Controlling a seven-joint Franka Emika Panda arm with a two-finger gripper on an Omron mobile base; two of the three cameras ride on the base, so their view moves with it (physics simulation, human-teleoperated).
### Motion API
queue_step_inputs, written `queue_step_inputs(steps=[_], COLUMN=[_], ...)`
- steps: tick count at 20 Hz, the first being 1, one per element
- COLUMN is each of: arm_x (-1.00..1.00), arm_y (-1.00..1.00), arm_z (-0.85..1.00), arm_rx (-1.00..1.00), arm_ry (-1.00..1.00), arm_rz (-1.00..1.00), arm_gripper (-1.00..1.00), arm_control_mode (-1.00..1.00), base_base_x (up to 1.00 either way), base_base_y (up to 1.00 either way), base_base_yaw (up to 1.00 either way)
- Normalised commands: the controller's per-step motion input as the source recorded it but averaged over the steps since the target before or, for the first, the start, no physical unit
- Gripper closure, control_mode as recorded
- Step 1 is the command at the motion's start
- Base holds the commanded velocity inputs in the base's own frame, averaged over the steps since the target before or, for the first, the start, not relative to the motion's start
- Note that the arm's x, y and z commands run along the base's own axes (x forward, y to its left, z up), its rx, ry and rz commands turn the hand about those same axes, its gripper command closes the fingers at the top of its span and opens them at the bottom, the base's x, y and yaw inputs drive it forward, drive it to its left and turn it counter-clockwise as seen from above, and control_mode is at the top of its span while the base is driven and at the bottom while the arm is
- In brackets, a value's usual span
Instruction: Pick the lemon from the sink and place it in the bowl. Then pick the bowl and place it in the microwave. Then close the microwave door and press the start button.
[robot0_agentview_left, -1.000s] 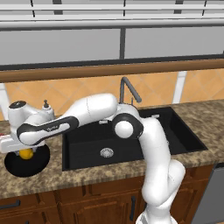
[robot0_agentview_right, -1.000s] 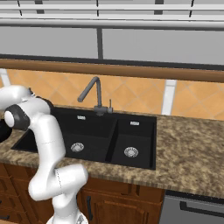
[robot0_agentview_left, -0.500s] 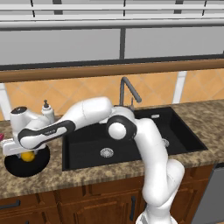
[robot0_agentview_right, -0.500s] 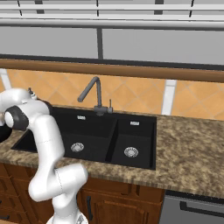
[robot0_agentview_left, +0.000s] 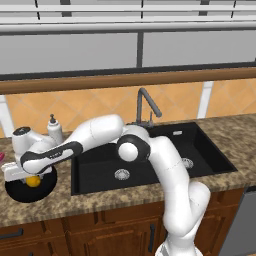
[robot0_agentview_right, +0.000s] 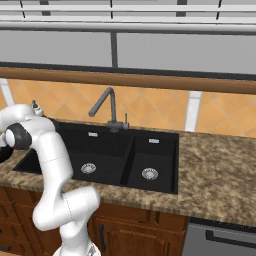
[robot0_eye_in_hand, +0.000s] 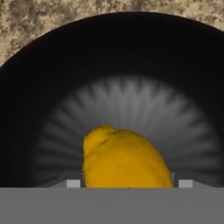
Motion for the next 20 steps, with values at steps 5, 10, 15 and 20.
queue_step_inputs(steps=[5,10,15,20], arm_x=[0.15,0.0,-0.01,-0.14], arm_y=[0.05,0.0,-0.01,-0.14], arm_z=[-0.22,-0.01,0.0,0.07], arm_rx=[-0.01,0.0,0.0,0.01], arm_ry=[0.0,0.0,0.0,-0.02], arm_rz=[0.0,0.0,0.0,-0.01], arm_gripper=[-1.0,-1.0,-1.0,-1.0], arm_control_mode=[-1.0,-1.0,-1.0,-1.0], base_base_x=[0.0,0.0,0.0,0.0], base_base_y=[0.0,0.0,0.0,0.0], base_base_yaw=[0.0,0.0,0.0,0.0])
